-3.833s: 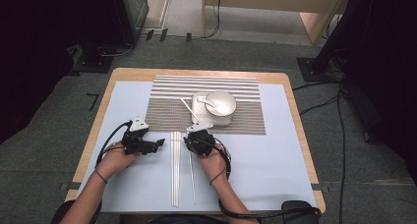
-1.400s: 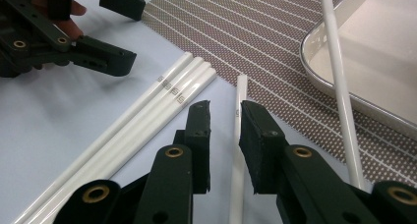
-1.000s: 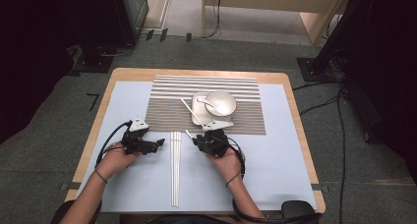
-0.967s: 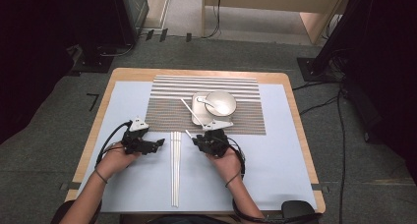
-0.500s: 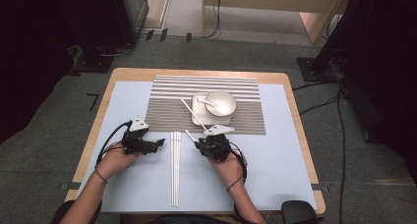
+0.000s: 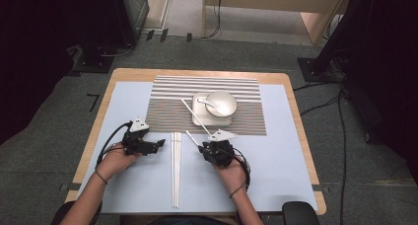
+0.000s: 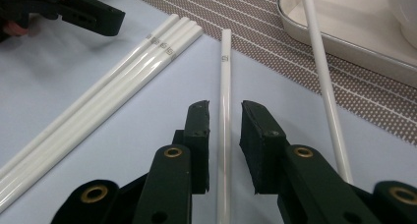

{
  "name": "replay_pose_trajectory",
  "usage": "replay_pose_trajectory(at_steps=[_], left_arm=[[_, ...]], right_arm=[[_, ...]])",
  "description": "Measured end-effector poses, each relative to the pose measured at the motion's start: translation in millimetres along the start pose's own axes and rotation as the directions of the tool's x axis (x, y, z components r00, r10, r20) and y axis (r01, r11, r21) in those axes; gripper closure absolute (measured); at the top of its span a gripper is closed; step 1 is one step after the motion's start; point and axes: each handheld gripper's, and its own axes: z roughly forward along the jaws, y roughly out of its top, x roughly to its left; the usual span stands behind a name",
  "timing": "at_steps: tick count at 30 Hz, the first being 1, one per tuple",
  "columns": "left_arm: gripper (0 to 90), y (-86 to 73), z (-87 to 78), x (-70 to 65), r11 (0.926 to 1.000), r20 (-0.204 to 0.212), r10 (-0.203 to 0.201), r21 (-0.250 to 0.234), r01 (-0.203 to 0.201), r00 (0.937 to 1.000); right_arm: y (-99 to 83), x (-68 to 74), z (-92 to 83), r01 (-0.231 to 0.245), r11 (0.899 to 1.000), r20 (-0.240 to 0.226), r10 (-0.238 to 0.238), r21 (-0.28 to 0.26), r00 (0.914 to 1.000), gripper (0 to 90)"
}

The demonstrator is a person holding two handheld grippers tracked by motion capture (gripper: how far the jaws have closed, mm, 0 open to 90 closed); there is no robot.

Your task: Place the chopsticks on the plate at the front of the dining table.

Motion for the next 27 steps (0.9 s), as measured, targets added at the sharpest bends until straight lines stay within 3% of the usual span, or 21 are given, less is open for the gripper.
replay_pose_trajectory(at_steps=[14,27], left_arm=[[14.7,0.0,-0.1,0.1,1.0,0.0,0.0,0.0,0.0,1.0],[14.7,0.0,0.0,-0.1,1.0,0.0,0.001,0.001,-0.001,1.0]], right_arm=[[-9.4,0.4,-4.2,-0.002,1.0,0.011,0.002,0.003,0.9999,73.3],[-15.3,2.8,-3.4,0.039,0.999,0.039,-0.039,-0.001,0.9985,72.8]])
